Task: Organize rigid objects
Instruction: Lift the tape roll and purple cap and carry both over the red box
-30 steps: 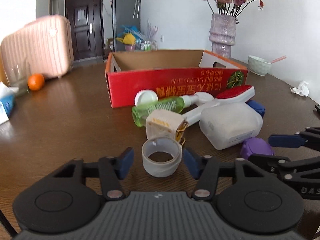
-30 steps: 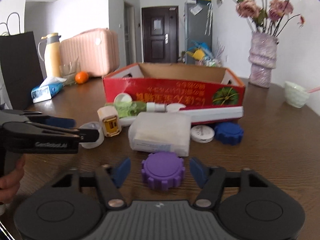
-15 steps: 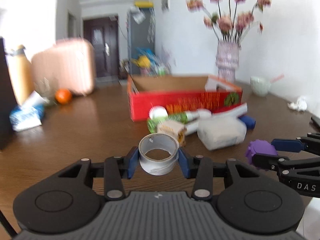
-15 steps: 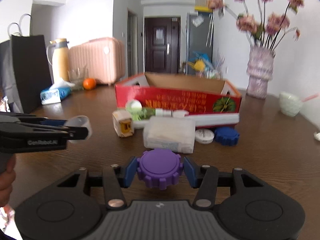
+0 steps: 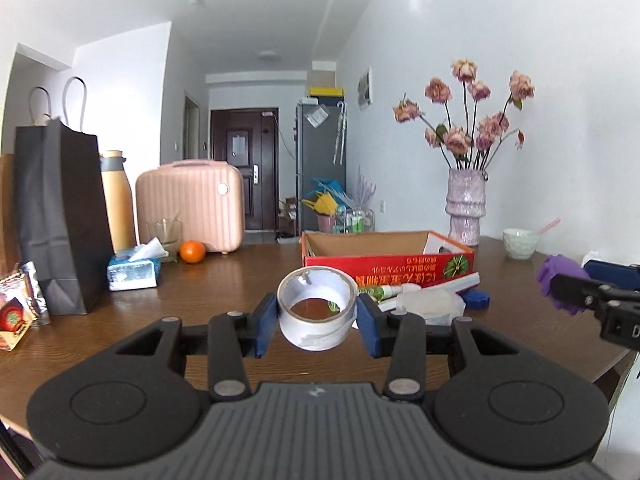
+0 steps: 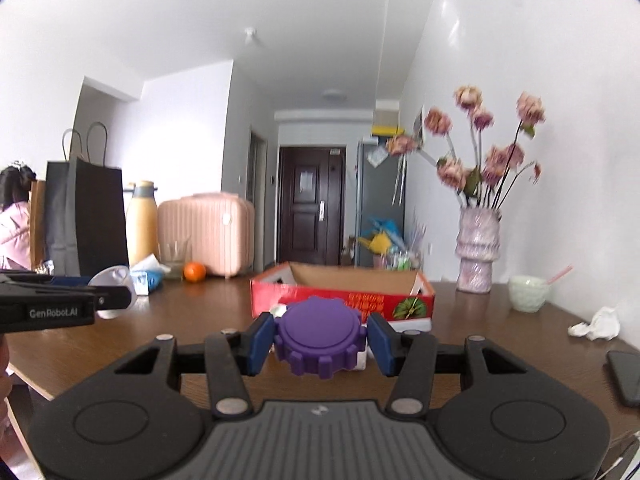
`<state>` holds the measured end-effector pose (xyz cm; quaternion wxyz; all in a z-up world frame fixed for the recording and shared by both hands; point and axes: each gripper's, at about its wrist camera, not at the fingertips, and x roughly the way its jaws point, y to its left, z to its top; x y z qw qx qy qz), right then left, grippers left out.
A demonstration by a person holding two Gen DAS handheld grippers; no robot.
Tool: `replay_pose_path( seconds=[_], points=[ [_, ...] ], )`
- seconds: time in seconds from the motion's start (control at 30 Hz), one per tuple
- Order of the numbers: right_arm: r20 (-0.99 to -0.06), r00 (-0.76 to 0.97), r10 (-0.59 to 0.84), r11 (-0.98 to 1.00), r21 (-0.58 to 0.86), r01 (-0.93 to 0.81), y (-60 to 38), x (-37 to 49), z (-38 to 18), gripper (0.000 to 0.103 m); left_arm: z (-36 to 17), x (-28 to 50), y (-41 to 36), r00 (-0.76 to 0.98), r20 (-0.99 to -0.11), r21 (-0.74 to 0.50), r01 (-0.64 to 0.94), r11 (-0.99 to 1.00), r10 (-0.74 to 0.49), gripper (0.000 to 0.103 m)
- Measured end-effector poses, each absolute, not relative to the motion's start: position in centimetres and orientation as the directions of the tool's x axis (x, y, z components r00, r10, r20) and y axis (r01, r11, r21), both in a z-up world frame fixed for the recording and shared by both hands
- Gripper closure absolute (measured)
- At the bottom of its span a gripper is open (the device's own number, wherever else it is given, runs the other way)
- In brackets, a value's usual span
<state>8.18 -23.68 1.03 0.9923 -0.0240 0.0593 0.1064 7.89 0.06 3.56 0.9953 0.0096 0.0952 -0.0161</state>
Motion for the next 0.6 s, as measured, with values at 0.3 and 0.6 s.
replay_pose_path(
  seconds=[0.3,0.6],
  points=[
    [0.016,0.981,0.191,0.981,-0.047,-0.19,-24.6,4.3,3.1,0.053,5.8,4.2,0.1,0.998,-0.064,0.017,0.022,1.0,-0.021,0.06],
    [0.021,0.985,0.174,0.985,-0.024,-0.173,-25.5,6.2,3.4,0.053,6.4,7.1,0.1,0.998,-0.06,0.014,0.024,1.0,-0.023,0.06]
  ],
)
